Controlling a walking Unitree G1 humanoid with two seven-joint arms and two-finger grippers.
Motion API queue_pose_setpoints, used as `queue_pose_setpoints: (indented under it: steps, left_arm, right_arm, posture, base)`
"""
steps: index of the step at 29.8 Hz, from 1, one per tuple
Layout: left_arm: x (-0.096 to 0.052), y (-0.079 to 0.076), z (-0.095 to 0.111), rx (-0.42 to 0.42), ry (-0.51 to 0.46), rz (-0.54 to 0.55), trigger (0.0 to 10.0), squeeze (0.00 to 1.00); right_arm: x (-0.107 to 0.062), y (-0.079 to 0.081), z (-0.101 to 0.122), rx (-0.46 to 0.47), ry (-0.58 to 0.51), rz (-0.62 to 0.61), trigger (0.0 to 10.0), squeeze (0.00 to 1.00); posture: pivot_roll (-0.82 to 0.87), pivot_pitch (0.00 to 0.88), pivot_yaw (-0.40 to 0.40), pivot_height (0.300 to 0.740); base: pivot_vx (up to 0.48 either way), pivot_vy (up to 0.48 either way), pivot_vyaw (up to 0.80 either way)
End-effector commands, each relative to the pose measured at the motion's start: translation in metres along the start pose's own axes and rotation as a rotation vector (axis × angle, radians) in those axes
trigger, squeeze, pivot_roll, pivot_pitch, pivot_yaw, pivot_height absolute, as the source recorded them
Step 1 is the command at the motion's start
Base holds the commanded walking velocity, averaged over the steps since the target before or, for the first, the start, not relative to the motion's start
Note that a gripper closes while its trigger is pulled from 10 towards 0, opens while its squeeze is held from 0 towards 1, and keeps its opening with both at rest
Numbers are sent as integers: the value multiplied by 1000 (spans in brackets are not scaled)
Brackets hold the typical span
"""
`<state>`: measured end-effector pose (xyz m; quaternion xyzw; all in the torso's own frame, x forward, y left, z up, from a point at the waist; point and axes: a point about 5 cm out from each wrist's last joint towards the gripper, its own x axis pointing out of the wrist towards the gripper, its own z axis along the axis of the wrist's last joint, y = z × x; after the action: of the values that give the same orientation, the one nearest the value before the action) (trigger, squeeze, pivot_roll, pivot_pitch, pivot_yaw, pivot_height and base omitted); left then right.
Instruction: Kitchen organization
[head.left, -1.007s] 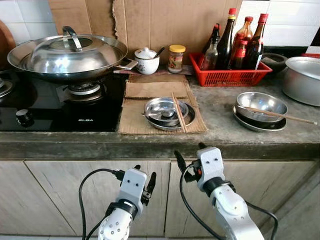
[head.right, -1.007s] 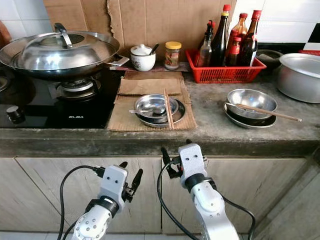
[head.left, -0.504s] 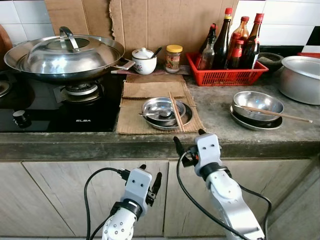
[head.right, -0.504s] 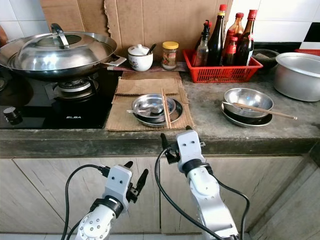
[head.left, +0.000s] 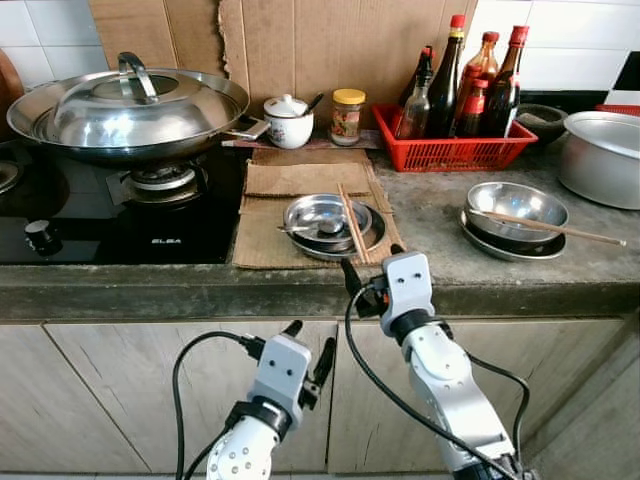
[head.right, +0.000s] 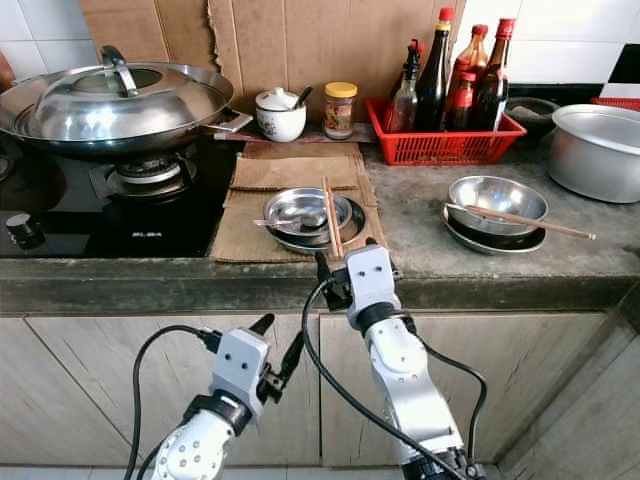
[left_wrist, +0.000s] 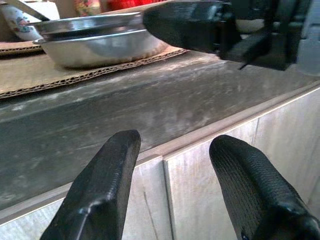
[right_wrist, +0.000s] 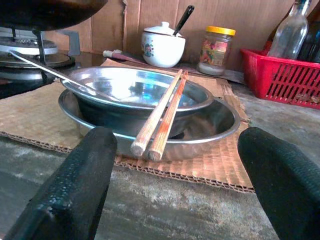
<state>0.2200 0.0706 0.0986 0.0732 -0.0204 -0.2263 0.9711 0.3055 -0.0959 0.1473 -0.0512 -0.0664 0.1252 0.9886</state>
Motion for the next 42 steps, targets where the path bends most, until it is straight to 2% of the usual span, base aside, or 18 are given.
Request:
queue_pose_setpoints:
  steps: [1, 22, 24, 25, 26, 27, 28, 30, 42]
  left_arm:
    - [0, 0, 8, -6, -45, -4, 10000, 0]
    - [0, -3, 14, -24, -98, -22, 10000, 0]
    - [0, -3, 15, -26, -103, -25, 10000, 0]
    - [0, -3, 15, -26, -105, -25, 10000, 0]
    - [0, -3, 15, -26, -106, -25, 10000, 0]
    - [0, -3, 15, -25, -106, -25, 10000, 0]
    - [1, -3, 15, -25, -106, -25, 10000, 0]
    - [1, -3, 15, -25, -107, -24, 10000, 0]
    - [0, -3, 14, -20, -103, -25, 10000, 0]
  right_arm:
    - [4, 1, 4, 9, -20, 2, 10000, 0]
    - [9, 6, 8, 45, -24, 27, 10000, 0]
    - [9, 7, 7, 46, -20, 29, 9765, 0]
    - [9, 7, 7, 47, -17, 32, 7490, 0]
    - [9, 7, 6, 47, -16, 33, 7294, 0]
    - [9, 7, 6, 47, -15, 33, 4000, 0]
    - [9, 7, 6, 47, -15, 33, 4000, 0]
    - [9, 7, 6, 50, -15, 32, 0, 0]
    - [12, 6, 9, 58, -24, 28, 0, 0]
  posture:
    - [51, 0, -52, 740]
    - [50, 0, -58, 740]
    - [49, 0, -57, 740]
    - [49, 0, -57, 740]
    - [49, 0, -57, 740]
    - [50, 0, -59, 740]
    - [50, 0, -59, 740]
    - [50, 0, -58, 740]
    - [50, 0, -59, 740]
  base:
    - [0, 0, 0]
    - [0, 0, 0]
    - [0, 0, 0]
    - [0, 0, 0]
    - [0, 0, 0]
    - [0, 0, 0]
    - [0, 0, 0]
    - [0, 0, 0]
    - [0, 0, 0]
